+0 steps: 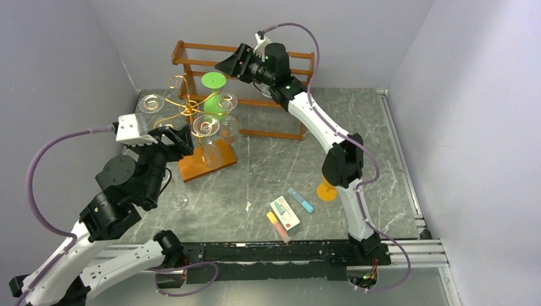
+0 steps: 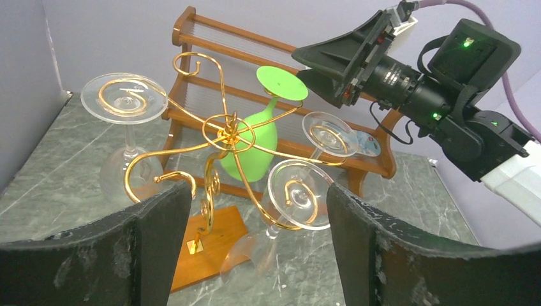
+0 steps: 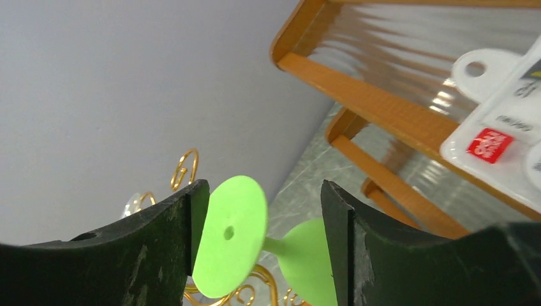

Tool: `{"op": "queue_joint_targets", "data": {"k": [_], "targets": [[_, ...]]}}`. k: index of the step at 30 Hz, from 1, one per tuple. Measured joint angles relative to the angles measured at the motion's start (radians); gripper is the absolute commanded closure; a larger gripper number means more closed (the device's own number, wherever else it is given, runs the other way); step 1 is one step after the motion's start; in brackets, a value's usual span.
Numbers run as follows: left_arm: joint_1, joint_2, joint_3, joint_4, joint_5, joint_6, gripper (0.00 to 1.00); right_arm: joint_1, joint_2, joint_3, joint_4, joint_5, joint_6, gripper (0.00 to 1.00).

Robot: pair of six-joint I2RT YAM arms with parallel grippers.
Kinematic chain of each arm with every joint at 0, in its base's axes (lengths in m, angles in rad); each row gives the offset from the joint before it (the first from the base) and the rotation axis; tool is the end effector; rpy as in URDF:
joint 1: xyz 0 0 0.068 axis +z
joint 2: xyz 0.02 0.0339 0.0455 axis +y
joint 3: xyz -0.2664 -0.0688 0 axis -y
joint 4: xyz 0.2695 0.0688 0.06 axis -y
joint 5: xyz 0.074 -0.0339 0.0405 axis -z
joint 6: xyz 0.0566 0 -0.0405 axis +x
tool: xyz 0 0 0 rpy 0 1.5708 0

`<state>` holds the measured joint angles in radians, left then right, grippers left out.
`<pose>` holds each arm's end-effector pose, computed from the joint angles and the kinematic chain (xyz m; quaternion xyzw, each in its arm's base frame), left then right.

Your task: Place the wine glass upside down on the wine glass rack

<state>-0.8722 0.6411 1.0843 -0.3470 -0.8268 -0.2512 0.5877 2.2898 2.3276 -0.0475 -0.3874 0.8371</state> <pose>0.1194 -0.0774 0.4534 -0.0951 0.6771 -0.1325 0.7176 0.4782 0.3443 0.3829 -0.0477 0.7087 0.5549 0.4332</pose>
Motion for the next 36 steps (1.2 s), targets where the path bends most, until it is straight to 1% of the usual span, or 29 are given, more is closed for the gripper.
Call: {"op": "queue_joint_targets", "data": {"k": [4, 8, 13, 18, 21, 27, 32, 36], "targets": [[0.0, -0.005, 0.002, -0.006, 0.002, 0.0, 0.15, -0.003, -0.045, -0.029, -0.004, 0.047, -0.063, 0.31], [0.0, -0.004, 0.02, -0.029, 0.013, 0.001, 0.11, -0.004, -0.167, -0.142, 0.006, 0.095, -0.119, 0.32], [0.0, -0.007, 0.061, -0.065, 0.032, 0.002, 0.04, -0.004, -0.396, -0.34, 0.029, 0.173, -0.199, 0.32], [0.0, -0.024, 0.092, -0.084, 0.076, 0.013, 0.04, -0.004, -0.61, -0.544, -0.013, 0.292, -0.291, 0.32], [0.0, -0.039, 0.105, -0.09, 0.132, 0.033, 0.04, -0.004, -0.733, -0.669, -0.098, 0.406, -0.355, 0.34], [0.0, -0.064, 0.106, -0.091, 0.254, 0.075, 0.05, -0.004, -0.958, -0.896, -0.352, 0.661, -0.442, 0.34], [0.0, -0.07, 0.106, -0.076, 0.319, 0.116, 0.05, -0.004, -1.121, -1.038, -0.554, 0.83, -0.432, 0.34], [0.0, -0.062, 0.113, -0.064, 0.338, 0.142, 0.05, -0.004, -1.216, -1.114, -0.668, 0.896, -0.394, 0.34]]}}
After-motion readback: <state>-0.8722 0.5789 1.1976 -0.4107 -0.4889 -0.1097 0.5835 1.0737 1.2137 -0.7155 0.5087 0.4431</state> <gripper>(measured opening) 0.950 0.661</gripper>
